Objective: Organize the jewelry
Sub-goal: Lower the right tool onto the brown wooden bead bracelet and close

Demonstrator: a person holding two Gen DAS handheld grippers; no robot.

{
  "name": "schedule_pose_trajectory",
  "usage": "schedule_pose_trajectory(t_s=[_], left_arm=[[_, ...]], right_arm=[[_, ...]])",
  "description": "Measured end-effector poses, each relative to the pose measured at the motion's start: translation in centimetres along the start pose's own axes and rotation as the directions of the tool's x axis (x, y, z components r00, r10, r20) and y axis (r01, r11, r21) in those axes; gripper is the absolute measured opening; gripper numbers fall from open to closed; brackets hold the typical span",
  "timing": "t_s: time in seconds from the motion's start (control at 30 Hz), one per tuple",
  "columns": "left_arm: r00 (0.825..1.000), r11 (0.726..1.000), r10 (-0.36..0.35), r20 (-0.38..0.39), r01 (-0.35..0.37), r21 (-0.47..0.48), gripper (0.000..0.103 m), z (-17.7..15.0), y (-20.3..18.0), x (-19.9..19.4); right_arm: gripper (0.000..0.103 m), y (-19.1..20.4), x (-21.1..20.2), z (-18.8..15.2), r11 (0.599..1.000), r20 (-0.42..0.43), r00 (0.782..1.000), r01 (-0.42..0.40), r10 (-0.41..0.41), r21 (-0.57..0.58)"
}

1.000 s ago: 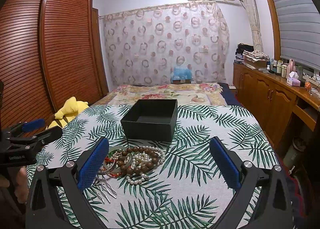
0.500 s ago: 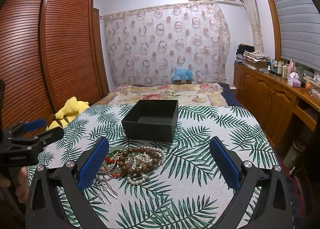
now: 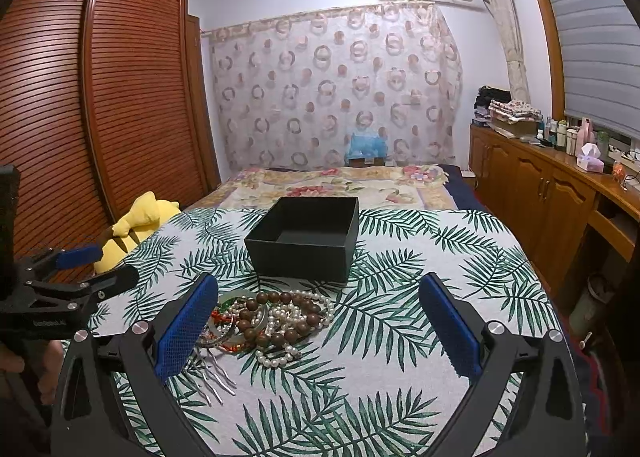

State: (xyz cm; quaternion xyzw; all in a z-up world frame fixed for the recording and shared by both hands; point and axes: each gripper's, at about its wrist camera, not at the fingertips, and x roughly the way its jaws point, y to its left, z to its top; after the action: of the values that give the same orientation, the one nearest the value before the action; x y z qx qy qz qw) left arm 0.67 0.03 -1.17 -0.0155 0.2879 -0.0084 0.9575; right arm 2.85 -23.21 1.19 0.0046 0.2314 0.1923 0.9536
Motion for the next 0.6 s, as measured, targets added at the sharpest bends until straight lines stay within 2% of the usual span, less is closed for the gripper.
schedule_pose_trajectory(t_s=[0.27,0.47,0.6], left_arm=[[0.994,0.998,-0.033,-0.102,0.038,0.046,0.096,-1.5,-0.1,1.9],[0.982,0.993,-0.076,-0.171,0.09,0.076,0.096,-2.2,-0.1,3.5],[0.977,0.988,-0.073,-0.199,0.098,0.118,0.096,-2.6,-0.8,4.3]], right_arm=[[0.101,-1.0,1.1,-1.8,1.0,-0.026,1.0,-0.004,0.003,-0.02],[0.101,-1.1,2.1,-3.3,0.998,-0.054,0.999,0.002,-0.005,-0.058],[0.101,-1.5,2.7,-4.1,0.997,-0.084,0.996,-0.009,0.003,-0.073]])
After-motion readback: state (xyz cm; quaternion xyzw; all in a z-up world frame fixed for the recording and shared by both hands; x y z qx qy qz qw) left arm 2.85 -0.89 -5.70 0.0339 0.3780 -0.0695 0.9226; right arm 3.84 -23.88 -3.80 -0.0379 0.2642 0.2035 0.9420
